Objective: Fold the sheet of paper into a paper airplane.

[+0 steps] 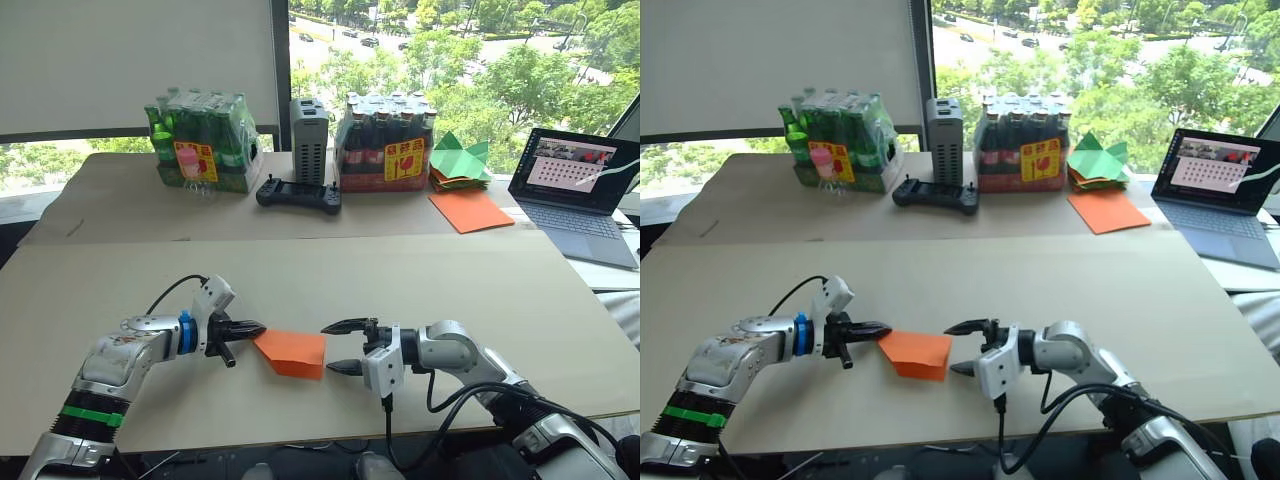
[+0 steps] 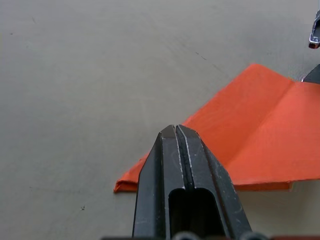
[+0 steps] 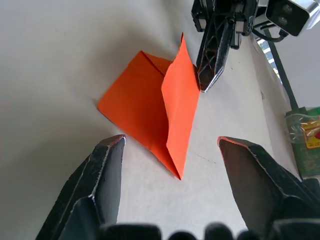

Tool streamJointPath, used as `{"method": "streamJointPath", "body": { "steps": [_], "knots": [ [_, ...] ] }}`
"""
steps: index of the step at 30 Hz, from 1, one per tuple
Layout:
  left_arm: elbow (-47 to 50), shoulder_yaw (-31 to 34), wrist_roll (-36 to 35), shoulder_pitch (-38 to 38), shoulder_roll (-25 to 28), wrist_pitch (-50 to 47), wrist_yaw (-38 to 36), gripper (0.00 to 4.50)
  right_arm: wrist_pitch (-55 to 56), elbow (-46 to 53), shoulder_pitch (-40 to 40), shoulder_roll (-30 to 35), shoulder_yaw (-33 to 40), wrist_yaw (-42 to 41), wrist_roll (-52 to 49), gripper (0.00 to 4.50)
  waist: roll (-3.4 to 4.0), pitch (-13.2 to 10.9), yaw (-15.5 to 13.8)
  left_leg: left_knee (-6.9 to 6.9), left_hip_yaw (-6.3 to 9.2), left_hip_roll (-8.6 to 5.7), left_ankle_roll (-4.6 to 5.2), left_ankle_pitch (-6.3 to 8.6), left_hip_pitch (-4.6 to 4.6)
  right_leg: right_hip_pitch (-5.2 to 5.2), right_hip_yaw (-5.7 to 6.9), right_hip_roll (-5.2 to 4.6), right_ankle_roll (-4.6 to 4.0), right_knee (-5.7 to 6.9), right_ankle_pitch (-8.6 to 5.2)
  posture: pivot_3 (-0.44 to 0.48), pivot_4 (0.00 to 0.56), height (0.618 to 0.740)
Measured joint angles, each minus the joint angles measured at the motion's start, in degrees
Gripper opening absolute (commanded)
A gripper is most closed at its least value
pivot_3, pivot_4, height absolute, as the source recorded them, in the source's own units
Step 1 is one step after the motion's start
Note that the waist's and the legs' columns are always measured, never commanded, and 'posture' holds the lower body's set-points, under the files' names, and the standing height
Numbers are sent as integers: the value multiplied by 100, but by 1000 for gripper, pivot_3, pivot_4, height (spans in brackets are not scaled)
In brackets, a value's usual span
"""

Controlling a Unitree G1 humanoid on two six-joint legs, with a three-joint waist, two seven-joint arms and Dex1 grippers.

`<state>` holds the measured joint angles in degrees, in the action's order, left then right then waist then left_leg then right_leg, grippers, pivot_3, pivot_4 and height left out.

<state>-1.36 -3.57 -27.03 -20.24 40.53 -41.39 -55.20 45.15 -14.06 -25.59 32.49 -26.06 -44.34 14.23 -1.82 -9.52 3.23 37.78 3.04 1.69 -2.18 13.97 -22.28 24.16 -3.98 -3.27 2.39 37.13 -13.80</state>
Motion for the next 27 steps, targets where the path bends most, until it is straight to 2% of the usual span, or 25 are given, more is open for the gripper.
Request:
{"method": "streamJointPath", "body": {
  "steps": [13,21,27],
  "knots": [
    [174,0,-14,129,-52,-90,-99,0,-700,947,379,-86,27,-70,-299,3311,0,0,-33,2,0,1,0,0,1,0,0,1,0,2,0,0,150,740],
    [275,89,-7,352,-16,-18,-181,0,-775,975,385,-93,53,-54,-314,3311,0,0,-56,2,-1,1,0,0,4,-3,0,1,0,2,0,0,150,740],
    [-20,87,47,238,-31,194,-179,0,-776,965,339,-227,68,-35,-296,3311,0,0,-59,2,-1,1,0,0,16,-13,0,2,0,6,0,0,150,740]
  ]
}}
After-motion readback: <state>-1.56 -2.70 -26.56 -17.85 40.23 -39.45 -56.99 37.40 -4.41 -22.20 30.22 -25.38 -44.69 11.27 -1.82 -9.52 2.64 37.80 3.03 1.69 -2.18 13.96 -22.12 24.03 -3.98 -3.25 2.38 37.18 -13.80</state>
